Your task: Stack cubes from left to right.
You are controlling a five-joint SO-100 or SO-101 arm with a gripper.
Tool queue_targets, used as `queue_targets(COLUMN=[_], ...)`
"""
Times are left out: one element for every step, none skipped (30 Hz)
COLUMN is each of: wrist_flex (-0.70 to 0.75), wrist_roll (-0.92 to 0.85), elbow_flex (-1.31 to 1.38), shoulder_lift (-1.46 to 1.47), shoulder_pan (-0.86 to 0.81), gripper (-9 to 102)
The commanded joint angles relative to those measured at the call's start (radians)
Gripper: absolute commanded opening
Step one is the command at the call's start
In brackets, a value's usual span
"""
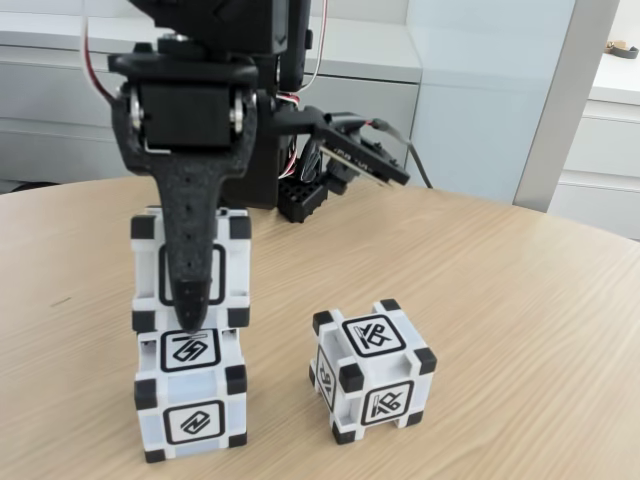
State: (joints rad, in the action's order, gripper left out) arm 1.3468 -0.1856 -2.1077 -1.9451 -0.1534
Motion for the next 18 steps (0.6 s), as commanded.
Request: queue_targets(wrist_flex=[0.002, 0.002, 0.002, 0.002, 0.002, 0.002, 0.002, 0.002, 0.002, 0.002, 0.002, 0.002, 0.003, 0.003, 0.003, 0.003, 0.003, 0.003], wrist_roll=[-0.011, -0.015, -0.015, -0.014, -0.014, -0.014, -0.017, -0.017, -0.017, -0.015, -0.014, -0.015, -0.015, -0.018, -0.018, -0.014, -0.015, -0.012], elbow_flex=[0.021, 0.020, 0.020, 0.020, 0.023, 0.021, 0.020, 0.018, 0.018, 0.018, 0.021, 0.023, 0.023, 0.025, 0.025, 0.025, 0.026, 0.026], shoulder_lift=[-0.017, -0.021, -0.023, -0.023, -0.025, -0.025, -0.025, -0.025, -0.025, -0.026, -0.026, -0.026, -0.028, -0.028, -0.029, -0.035, -0.049, -0.067], shoulder_pan=[-0.009, -0.009, -0.009, -0.009, -0.009, -0.009, -0.009, -0.009, -0.009, -0.009, -0.009, -0.008, 0.000, 0.005, 0.006, 0.006, 0.008, 0.008], gripper=[22, 25, 27, 30, 31, 32, 33, 34, 35, 35, 36, 36, 36, 37, 37, 37, 38, 38])
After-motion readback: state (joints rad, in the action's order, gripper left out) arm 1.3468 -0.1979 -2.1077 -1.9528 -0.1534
